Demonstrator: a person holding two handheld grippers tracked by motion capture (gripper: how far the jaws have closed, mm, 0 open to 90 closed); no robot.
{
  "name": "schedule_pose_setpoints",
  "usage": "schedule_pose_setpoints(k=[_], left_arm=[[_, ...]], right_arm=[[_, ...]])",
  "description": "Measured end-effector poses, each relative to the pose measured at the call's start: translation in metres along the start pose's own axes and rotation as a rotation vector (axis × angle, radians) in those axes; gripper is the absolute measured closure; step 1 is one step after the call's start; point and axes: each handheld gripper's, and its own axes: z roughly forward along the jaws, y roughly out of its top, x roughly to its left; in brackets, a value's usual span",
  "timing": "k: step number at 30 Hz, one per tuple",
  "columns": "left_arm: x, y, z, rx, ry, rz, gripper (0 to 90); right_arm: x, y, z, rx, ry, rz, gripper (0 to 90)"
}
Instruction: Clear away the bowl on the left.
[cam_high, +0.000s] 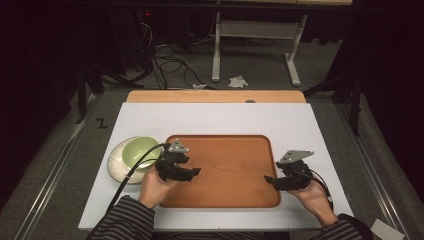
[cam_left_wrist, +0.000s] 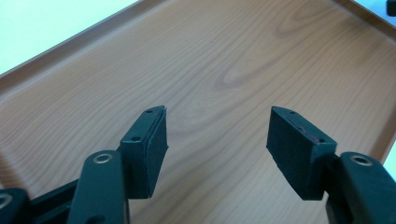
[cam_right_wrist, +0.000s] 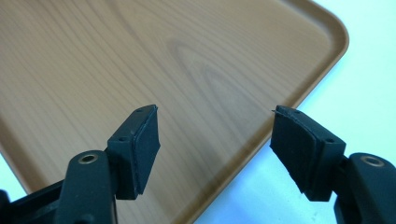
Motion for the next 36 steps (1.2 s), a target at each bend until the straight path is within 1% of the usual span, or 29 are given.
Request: schedule_pose_setpoints(k=[1, 3, 7, 8, 12, 13, 15, 16, 17, 18, 19, 22, 24, 28, 32, 33, 34, 36], left_arm=[[0.000, 0.000, 0.000, -0.003, 0.002, -0.005, 38.2], [0.001, 0.000, 0.000, -0.005, 0.003, -0.009, 38.2], [0.003, -0.001, -0.002, -0.012, 0.010, -0.013, 38.1], [0.003, -0.001, -0.004, -0.013, 0.014, -0.011, 38.1], [0.007, -0.002, -0.009, -0.029, 0.037, -0.018, 38.2], [0.008, -0.002, -0.010, -0.026, 0.040, -0.016, 38.3], [0.009, -0.002, -0.012, -0.030, 0.046, -0.016, 38.3], [0.010, -0.003, -0.013, -0.037, 0.049, -0.023, 38.3], [0.011, -0.003, -0.015, -0.036, 0.051, -0.020, 38.2], [0.011, -0.003, -0.016, -0.051, 0.063, -0.029, 37.8], [0.012, -0.003, -0.018, -0.052, 0.070, -0.026, 36.8], [0.017, -0.004, -0.022, -0.070, 0.078, -0.049, 36.4], [0.018, -0.004, -0.023, -0.070, 0.079, -0.057, 36.1], [0.020, -0.005, -0.027, -0.074, 0.092, -0.059, 34.6], [0.022, -0.004, -0.031, -0.078, 0.084, -0.072, 33.0], [0.024, -0.004, -0.031, -0.072, 0.081, -0.075, 32.1], [0.025, -0.005, -0.031, -0.069, 0.084, -0.076, 31.4], [0.025, -0.005, -0.032, -0.061, 0.103, -0.064, 30.1]], right_arm=[[0.000, 0.000, -0.001, -0.007, -0.002, -0.002, 34.2], [-0.001, -0.001, -0.002, -0.004, -0.001, 0.002, 34.2], [-0.002, -0.001, -0.001, -0.002, -0.001, -0.005, 34.2], [-0.002, -0.001, -0.001, 0.001, -0.002, -0.006, 34.2], [-0.003, -0.001, -0.003, -0.022, -0.005, 0.002, 34.1], [-0.003, -0.001, -0.003, -0.023, -0.007, 0.009, 34.2], [-0.003, -0.001, -0.002, -0.022, -0.007, 0.007, 34.2], [-0.003, -0.001, -0.002, -0.020, -0.005, 0.000, 34.2], [-0.002, -0.001, -0.002, -0.020, -0.007, 0.004, 34.2], [-0.002, -0.001, -0.002, -0.013, -0.009, 0.004, 34.2], [-0.002, -0.001, -0.001, -0.017, -0.004, 0.003, 34.1], [-0.002, -0.001, -0.001, -0.013, -0.005, -0.001, 34.0], [-0.003, -0.001, -0.001, -0.006, -0.003, -0.003, 34.0], [-0.001, -0.001, 0.000, -0.004, 0.001, 0.007, 34.0], [-0.002, -0.001, 0.003, 0.017, 0.011, 0.014, 33.5], [-0.002, -0.001, 0.003, 0.019, 0.015, 0.011, 33.5], [-0.003, -0.001, 0.003, 0.027, 0.017, 0.018, 33.5], [-0.003, -0.002, 0.004, 0.033, 0.024, 0.029, 33.5]])
